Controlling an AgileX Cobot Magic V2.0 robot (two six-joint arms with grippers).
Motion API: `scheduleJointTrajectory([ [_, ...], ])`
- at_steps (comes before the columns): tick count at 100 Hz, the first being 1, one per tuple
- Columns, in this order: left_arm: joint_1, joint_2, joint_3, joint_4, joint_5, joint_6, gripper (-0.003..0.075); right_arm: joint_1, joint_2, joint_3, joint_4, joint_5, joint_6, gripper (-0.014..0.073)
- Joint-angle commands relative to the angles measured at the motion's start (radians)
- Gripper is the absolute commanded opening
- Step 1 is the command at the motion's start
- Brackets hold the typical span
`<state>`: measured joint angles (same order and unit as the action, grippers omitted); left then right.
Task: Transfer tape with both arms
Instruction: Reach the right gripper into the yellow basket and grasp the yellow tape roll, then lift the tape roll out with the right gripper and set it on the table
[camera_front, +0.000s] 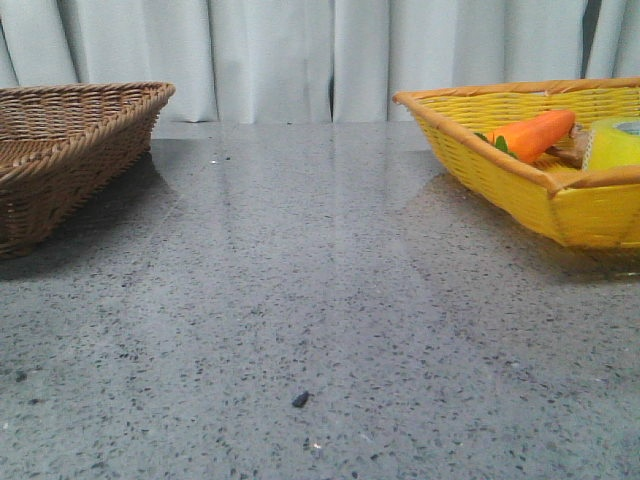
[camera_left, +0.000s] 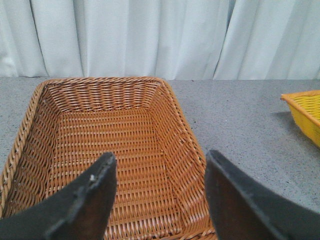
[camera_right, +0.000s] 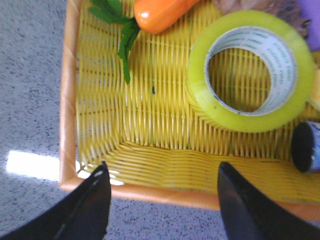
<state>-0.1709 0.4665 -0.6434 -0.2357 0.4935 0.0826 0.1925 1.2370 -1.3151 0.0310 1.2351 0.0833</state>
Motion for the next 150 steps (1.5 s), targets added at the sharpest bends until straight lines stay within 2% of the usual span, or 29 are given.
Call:
scheduleJointTrajectory([
  [1, -0.026, 0.011, -0.035, -0.010, -0.070, 0.001, 0.0368, 0.004, 0.052, -0.041, -0.015, -0.013, -0.018, 0.0393],
  [14, -0.049, 0.011, -0.035, -0.010, -0.054, 0.001, 0.0368, 0.004, 0.135, -0.041, -0.074, -0.023, -0.018, 0.0393],
  [29, -0.058, 0.011, -0.035, -0.010, -0.028, 0.001, 0.0368, 0.004, 0.206, -0.041, -0.105, -0.113, -0.018, 0.0393],
  [46, -0.058, 0.011, -0.033, -0.010, -0.026, 0.001, 0.0368, 0.004, 0.271, -0.041, -0.147, -0.149, -0.018, 0.0393],
  [54, -0.058, 0.011, -0.033, -0.010, -0.026, 0.001, 0.0368, 0.004, 0.292, -0.041, -0.164, -0.156, -0.018, 0.0372],
  [59, -0.058, 0.011, -0.031, -0.010, -0.026, 0.001, 0.0368, 0.004, 0.303, -0.041, -0.177, -0.157, -0.018, 0.0317],
  [64, -0.058, 0.011, -0.031, -0.010, -0.026, 0.001, 0.0368, 0.004, 0.306, -0.041, -0.183, -0.157, -0.018, 0.0219],
  [74, -0.058, 0.011, -0.025, -0.010, -0.026, 0.001, 0.0368, 0.002, 0.306, -0.041, -0.196, -0.169, -0.018, -0.0074],
  [94, -0.058, 0.011, -0.025, -0.010, -0.024, 0.001, 0.0367, 0.005, 0.278, -0.084, -0.236, -0.151, -0.018, -0.0067],
  [111, -0.058, 0.011, -0.025, -0.011, -0.028, 0.001, 0.0367, 0.059, 0.212, -0.306, -0.232, -0.150, -0.018, -0.0067],
  [128, -0.058, 0.011, -0.025, -0.014, -0.034, 0.001, 0.0367, 0.207, 0.226, -0.573, -0.156, -0.202, -0.018, -0.0067],
  [139, -0.058, 0.011, -0.025, -0.015, -0.036, 0.001, 0.0367, 0.322, 0.268, -0.644, -0.090, -0.266, -0.018, -0.0067],
  [150, -0.058, 0.011, -0.025, -0.015, -0.034, 0.001, 0.0367, 0.432, 0.347, -0.647, -0.086, -0.295, -0.018, -0.0067],
])
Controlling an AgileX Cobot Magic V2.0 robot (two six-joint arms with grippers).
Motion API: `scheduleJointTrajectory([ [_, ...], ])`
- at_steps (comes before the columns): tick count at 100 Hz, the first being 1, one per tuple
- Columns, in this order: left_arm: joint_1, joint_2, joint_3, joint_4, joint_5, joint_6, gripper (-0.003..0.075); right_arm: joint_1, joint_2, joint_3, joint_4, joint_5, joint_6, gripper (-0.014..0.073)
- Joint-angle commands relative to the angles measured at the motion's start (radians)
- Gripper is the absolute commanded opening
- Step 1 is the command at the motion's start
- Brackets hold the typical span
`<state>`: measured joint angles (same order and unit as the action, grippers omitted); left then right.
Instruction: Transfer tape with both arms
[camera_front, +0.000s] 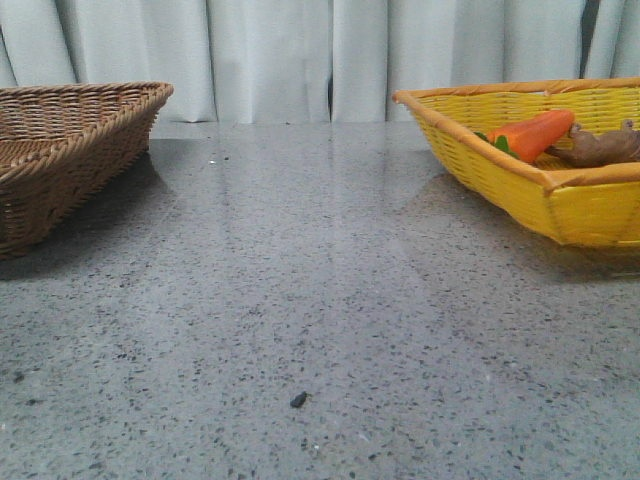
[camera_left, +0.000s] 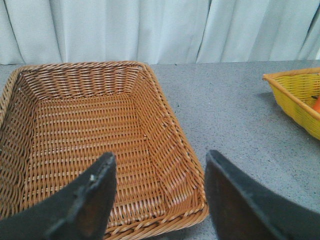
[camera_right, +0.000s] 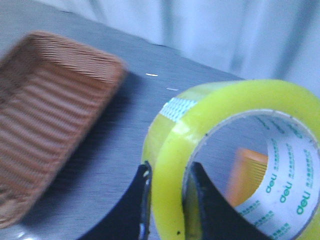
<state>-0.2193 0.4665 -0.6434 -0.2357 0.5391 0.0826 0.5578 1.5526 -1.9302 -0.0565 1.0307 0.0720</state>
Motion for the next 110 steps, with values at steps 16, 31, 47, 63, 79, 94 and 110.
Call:
scheduleJointTrajectory([
  [16, -0.010, 0.011, -0.025, -0.035, -0.069, 0.001, 0.0367, 0.099, 0.199, -0.032, -0.017, -0.034, -0.006, -0.0067],
  [31, -0.010, 0.011, -0.025, -0.042, -0.047, 0.001, 0.0367, 0.099, 0.336, -0.032, -0.067, 0.035, -0.006, -0.0067],
  [47, -0.010, 0.011, -0.025, -0.042, -0.034, 0.004, 0.0367, 0.099, 0.384, -0.032, -0.060, 0.033, -0.002, -0.0055],
  [63, -0.010, 0.016, -0.025, -0.071, -0.011, 0.121, 0.0367, 0.099, 0.358, -0.045, -0.040, 0.030, -0.002, 0.0188],
  [79, -0.010, 0.082, -0.058, -0.219, -0.005, 0.265, 0.0367, 0.099, 0.270, -0.058, -0.040, 0.082, -0.002, 0.0424],
  [94, -0.011, 0.215, -0.159, -0.315, 0.036, 0.363, 0.0367, 0.099, 0.092, -0.042, -0.015, 0.122, -0.002, 0.0199],
  [110, -0.078, 0.376, -0.316, -0.315, 0.066, 0.387, 0.0367, 0.101, -0.166, 0.059, 0.003, 0.075, -0.006, -0.0072],
])
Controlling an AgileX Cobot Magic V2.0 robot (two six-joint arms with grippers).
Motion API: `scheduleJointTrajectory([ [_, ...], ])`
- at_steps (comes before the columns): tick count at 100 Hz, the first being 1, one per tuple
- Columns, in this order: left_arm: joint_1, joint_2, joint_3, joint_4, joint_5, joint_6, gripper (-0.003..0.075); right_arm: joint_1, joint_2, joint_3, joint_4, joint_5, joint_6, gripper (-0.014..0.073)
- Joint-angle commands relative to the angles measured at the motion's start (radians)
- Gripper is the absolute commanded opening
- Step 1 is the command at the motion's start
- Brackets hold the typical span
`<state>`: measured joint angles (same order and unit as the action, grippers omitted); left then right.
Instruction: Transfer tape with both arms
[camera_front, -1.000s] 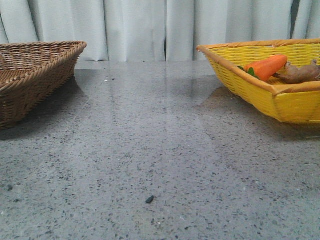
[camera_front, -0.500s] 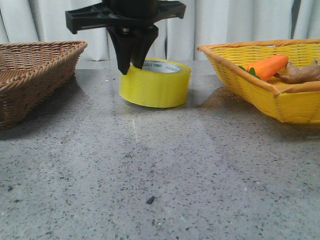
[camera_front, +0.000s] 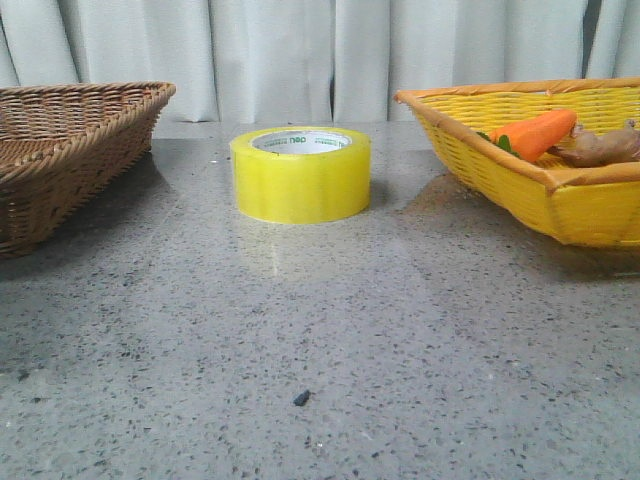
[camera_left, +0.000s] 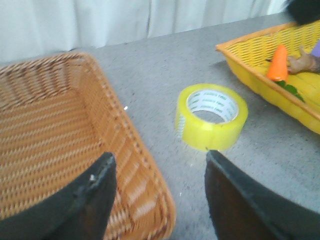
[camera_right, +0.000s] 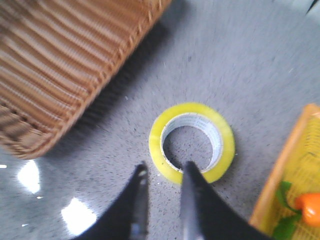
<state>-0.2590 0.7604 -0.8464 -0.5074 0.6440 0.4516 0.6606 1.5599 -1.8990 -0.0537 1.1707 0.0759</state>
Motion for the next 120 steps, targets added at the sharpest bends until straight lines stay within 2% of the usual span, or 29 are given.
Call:
scheduleJointTrajectory([
  [1, -0.047, 0.090, -0.121, -0.043, -0.036, 0.018, 0.0367, -0.002, -0.185, 0.042, 0.000, -0.072, -0.010, -0.0073],
  [28, -0.204, 0.446, -0.470, -0.027, 0.039, 0.018, 0.0367, -0.002, -0.647, 0.440, -0.048, -0.287, -0.010, -0.0073],
  [43, -0.234, 0.639, -0.644, -0.024, 0.150, 0.018, 0.0367, -0.004, -0.854, 0.644, -0.057, -0.464, 0.042, -0.0072],
  [55, -0.241, 0.781, -0.751, -0.023, 0.220, 0.001, 0.0367, -0.004, -0.952, 0.725, -0.059, -0.508, 0.063, -0.0072],
  [69, -0.241, 0.901, -0.814, 0.062, 0.246, -0.070, 0.0382, -0.004, -0.987, 0.738, -0.059, -0.465, 0.068, -0.0072],
  [86, -0.241, 0.984, -0.823, 0.134, 0.298, -0.091, 0.0488, -0.004, -0.978, 0.738, -0.053, -0.432, 0.073, -0.0072],
  [120, -0.243, 1.075, -0.823, 0.130, 0.307, -0.091, 0.0481, -0.004, -0.915, 0.738, -0.053, -0.445, 0.073, -0.0073],
])
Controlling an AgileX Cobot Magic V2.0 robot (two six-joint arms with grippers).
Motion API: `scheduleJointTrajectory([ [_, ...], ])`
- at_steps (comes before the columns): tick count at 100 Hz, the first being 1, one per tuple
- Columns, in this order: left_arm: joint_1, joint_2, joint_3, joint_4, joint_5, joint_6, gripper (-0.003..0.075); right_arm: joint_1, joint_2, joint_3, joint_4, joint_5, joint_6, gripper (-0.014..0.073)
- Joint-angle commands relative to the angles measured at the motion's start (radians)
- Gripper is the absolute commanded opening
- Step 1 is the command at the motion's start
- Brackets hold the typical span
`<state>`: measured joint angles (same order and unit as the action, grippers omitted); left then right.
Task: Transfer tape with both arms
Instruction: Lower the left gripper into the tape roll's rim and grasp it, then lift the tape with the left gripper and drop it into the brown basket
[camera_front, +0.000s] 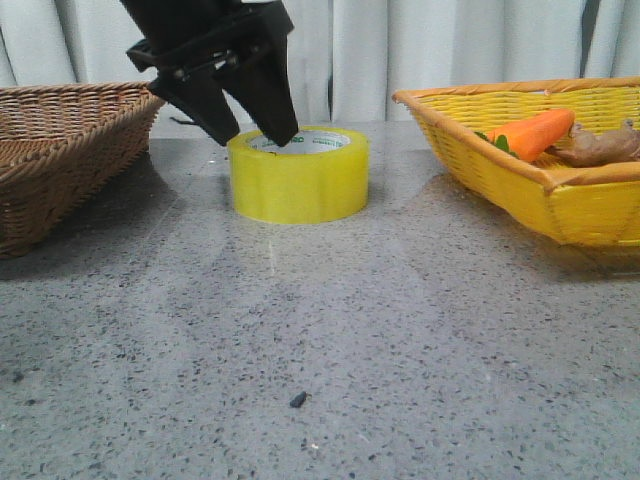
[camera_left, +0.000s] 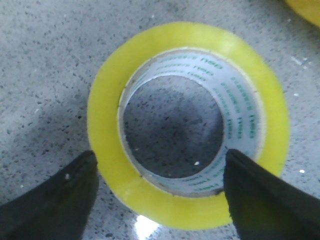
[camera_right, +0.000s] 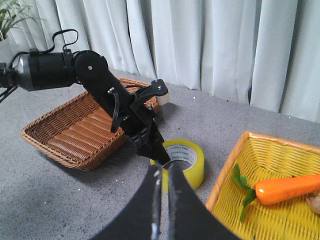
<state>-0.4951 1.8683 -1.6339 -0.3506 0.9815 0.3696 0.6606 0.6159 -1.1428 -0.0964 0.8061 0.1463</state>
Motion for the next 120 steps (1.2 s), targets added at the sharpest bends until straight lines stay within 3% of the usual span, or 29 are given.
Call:
scheduleJointTrajectory([
  [1, -0.007, -0.030, -0.035, -0.027, -0.030, -0.009, 0.0481, -0.004, 0.032, -0.019, -0.010, -0.080, 0.003, -0.0073],
  [23, -0.007, 0.018, -0.035, -0.031, -0.037, -0.009, 0.0477, -0.004, 0.060, -0.019, -0.010, -0.080, 0.003, -0.0073],
  [30, -0.007, 0.025, -0.035, -0.031, -0.041, -0.009, 0.0434, -0.004, 0.060, -0.019, -0.010, -0.080, 0.003, -0.0073],
  [37, -0.007, 0.025, -0.035, -0.029, -0.043, -0.009, 0.0321, -0.004, 0.060, -0.019, -0.012, -0.078, 0.003, -0.0073],
  [51, -0.007, 0.025, -0.035, -0.027, -0.043, -0.007, -0.0024, -0.004, 0.060, -0.019, -0.016, -0.078, 0.003, -0.0073],
  [76, 0.002, -0.043, -0.164, -0.017, 0.048, -0.007, -0.0021, -0.004, 0.060, -0.019, -0.026, -0.087, 0.003, -0.0073],
  [93, 0.050, -0.190, -0.255, 0.087, 0.088, -0.007, -0.0021, -0.004, 0.060, -0.019, -0.026, -0.093, 0.003, -0.0073],
  [107, 0.137, -0.322, -0.255, 0.250, 0.100, -0.031, -0.0021, -0.004, 0.060, -0.019, -0.028, -0.093, 0.003, -0.0073],
  [120, 0.293, -0.372, -0.255, 0.344, 0.192, -0.062, -0.0021, -0.004, 0.060, -0.019, -0.037, -0.093, 0.003, -0.0073],
])
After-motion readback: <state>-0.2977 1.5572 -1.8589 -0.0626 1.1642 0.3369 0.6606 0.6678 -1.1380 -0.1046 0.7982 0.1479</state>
